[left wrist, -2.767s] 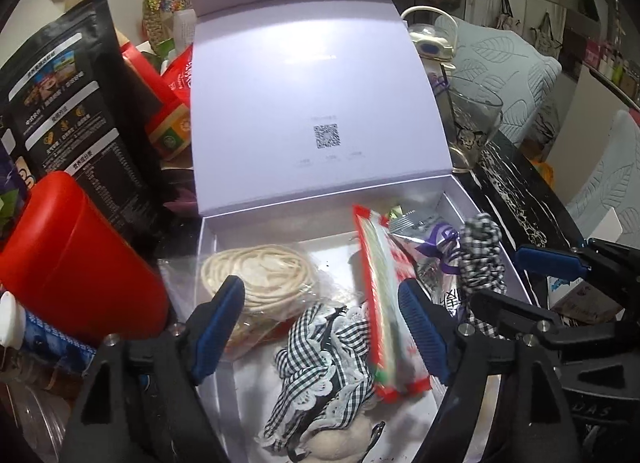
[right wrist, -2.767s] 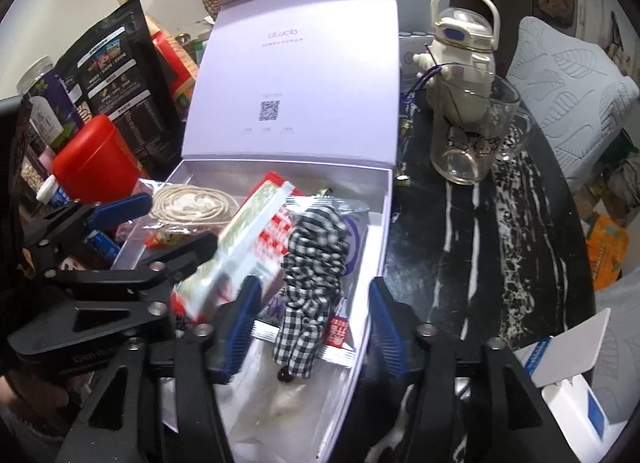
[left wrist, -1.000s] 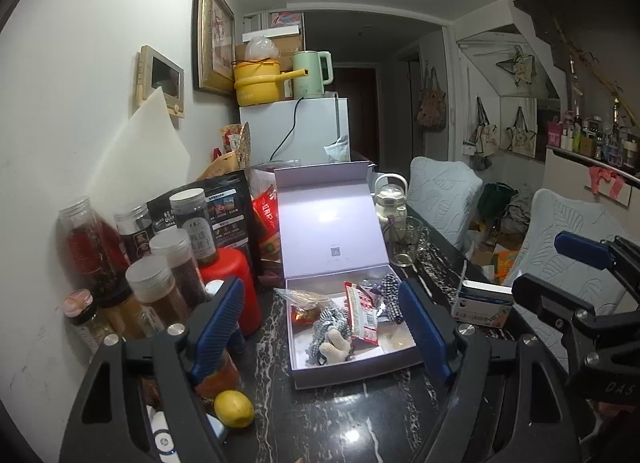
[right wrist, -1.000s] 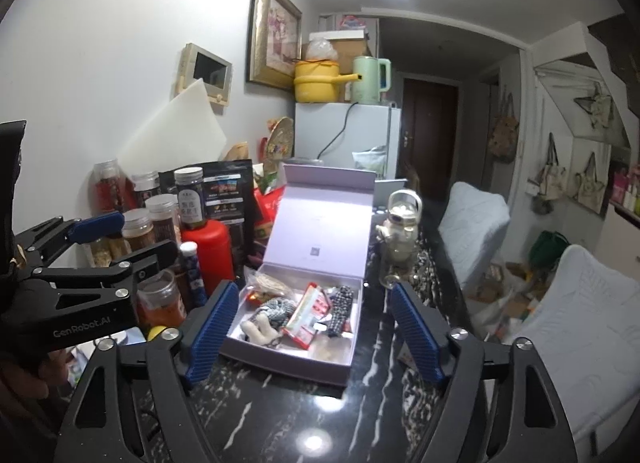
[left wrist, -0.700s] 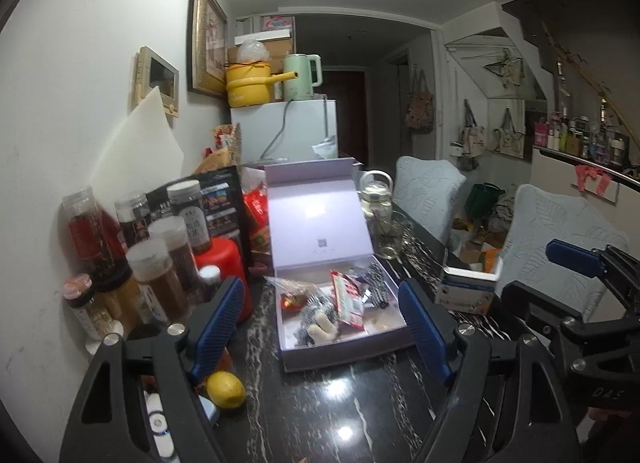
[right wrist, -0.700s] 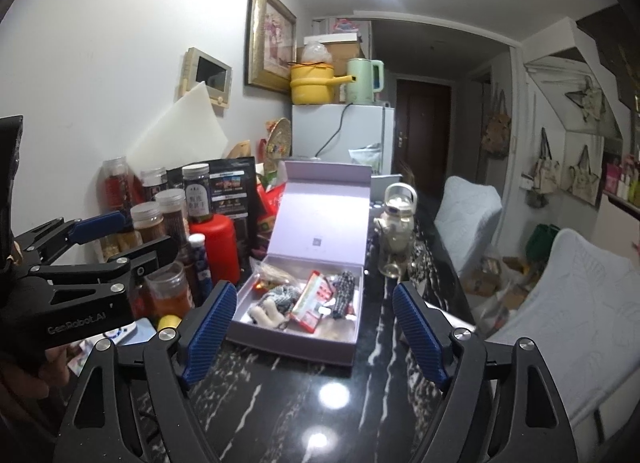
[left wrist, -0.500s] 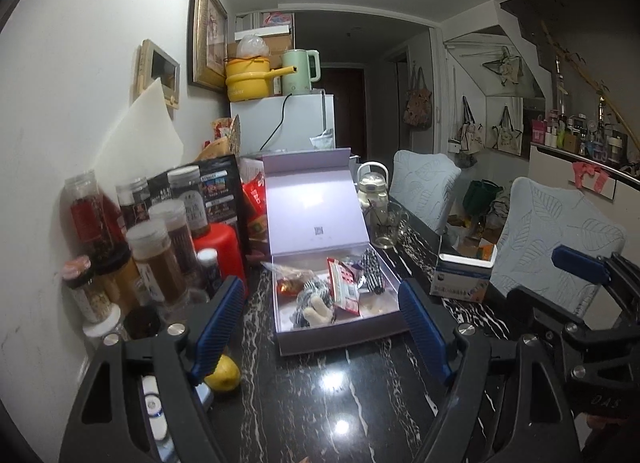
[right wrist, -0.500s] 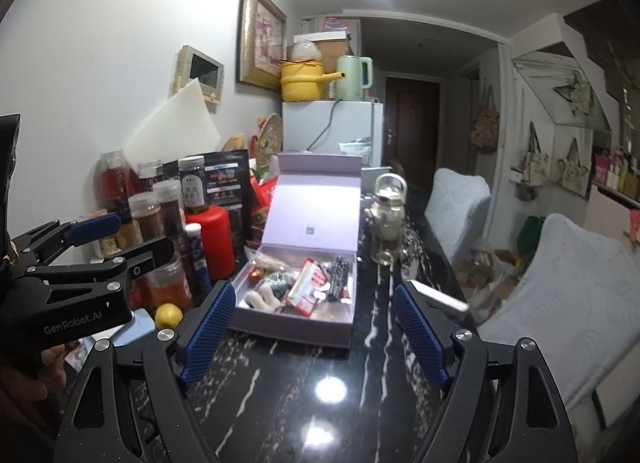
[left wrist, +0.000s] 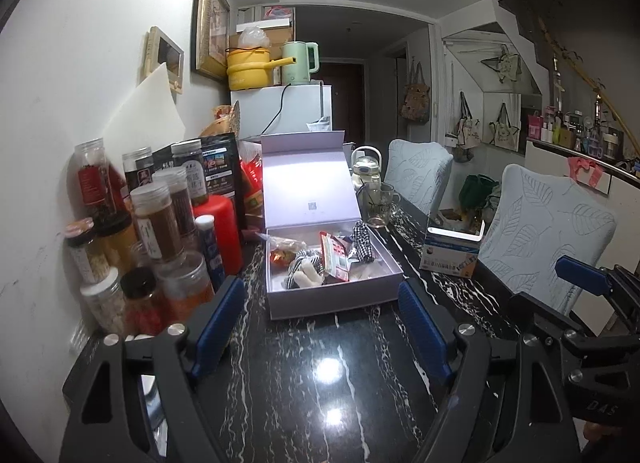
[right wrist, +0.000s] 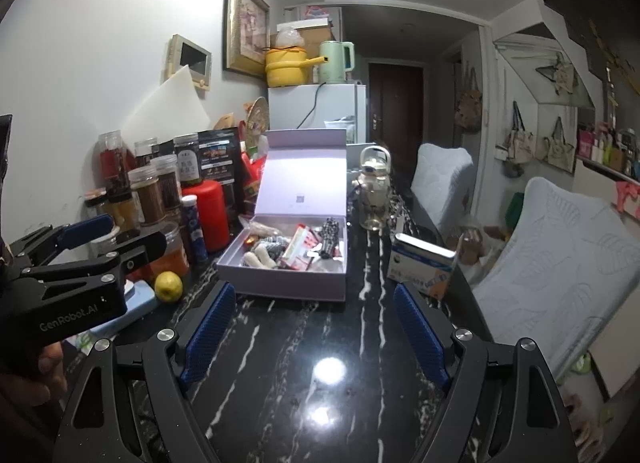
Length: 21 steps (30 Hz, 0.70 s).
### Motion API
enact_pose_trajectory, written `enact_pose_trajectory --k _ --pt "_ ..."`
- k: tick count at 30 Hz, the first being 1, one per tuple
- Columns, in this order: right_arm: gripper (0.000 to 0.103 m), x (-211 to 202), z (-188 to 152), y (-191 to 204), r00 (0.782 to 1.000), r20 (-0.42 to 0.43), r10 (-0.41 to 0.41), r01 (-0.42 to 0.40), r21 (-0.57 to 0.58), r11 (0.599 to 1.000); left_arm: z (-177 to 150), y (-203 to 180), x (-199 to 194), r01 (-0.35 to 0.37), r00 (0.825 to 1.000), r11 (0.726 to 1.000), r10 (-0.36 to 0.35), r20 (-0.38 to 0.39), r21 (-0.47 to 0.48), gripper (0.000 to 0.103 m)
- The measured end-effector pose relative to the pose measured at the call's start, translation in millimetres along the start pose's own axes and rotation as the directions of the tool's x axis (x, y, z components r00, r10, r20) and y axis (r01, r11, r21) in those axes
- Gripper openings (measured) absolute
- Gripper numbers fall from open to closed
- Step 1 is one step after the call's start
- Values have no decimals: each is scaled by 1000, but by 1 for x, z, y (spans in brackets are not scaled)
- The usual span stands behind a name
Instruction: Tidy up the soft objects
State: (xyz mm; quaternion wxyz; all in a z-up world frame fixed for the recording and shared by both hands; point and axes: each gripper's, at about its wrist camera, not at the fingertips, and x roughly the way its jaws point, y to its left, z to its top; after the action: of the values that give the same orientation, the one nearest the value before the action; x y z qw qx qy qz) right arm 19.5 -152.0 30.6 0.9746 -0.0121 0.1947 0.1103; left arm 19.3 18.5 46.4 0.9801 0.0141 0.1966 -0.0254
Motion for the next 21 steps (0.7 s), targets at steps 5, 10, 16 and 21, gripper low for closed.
enact_pose_trajectory --k 5,10,16,21 --pt "83 -12 -5 4 1000 15 5 -5 -9 1000 -5 -4 -10 -9 1000 1000 9 7 4 79" --pt "83 -18 -11 3 1000 14 0 0 3 1000 -10 -6 -19 -8 1000 1000 8 14 -1 79" --pt "83 -24 -17 0 1000 10 9 -9 10 1000 -14 -8 -25 -21 1000 1000 21 17 -7 79" --pt "83 -29 -20 -2 1000 16 5 -5 9 1000 -17 -10 -25 -19 1000 1000 19 13 -16 79"
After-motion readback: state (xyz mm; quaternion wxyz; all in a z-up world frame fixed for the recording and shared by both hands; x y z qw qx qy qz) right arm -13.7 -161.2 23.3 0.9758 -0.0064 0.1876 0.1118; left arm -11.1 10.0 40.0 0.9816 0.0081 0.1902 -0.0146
